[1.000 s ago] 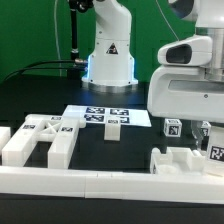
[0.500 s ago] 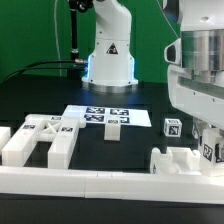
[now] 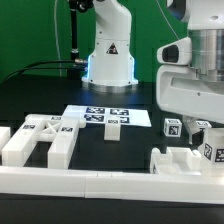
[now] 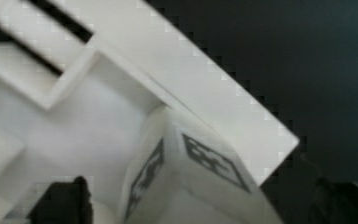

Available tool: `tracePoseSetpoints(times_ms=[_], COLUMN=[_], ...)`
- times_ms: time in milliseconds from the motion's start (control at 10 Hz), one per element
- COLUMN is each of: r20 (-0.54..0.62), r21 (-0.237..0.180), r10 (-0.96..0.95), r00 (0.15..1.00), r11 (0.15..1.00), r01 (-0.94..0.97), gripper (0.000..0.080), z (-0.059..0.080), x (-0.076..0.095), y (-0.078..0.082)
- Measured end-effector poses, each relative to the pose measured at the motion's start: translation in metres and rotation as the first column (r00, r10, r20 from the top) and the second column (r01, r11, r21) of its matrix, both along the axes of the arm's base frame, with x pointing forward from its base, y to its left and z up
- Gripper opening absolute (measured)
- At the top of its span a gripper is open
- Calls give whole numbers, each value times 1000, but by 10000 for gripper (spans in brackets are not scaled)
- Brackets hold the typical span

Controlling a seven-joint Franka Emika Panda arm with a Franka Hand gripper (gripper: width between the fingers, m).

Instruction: Assemble chair

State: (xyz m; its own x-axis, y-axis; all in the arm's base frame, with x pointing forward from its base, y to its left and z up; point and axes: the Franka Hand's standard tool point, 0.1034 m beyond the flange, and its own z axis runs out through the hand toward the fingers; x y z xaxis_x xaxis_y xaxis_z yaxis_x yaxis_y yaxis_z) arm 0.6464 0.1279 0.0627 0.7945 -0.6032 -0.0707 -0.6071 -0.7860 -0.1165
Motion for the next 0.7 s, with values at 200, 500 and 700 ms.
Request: tracePoseSetpoints(times_ms=[200,500,700], r20=[55,74,82], r21=[-7,-27,-115], r10=[83,291,651], r00=[995,954,755], r11=[997,957,759], r01=[-83,-290,-641], gripper=[646,649,649], z=[5,3,9], x=[0,0,6], y=[4,1,-8])
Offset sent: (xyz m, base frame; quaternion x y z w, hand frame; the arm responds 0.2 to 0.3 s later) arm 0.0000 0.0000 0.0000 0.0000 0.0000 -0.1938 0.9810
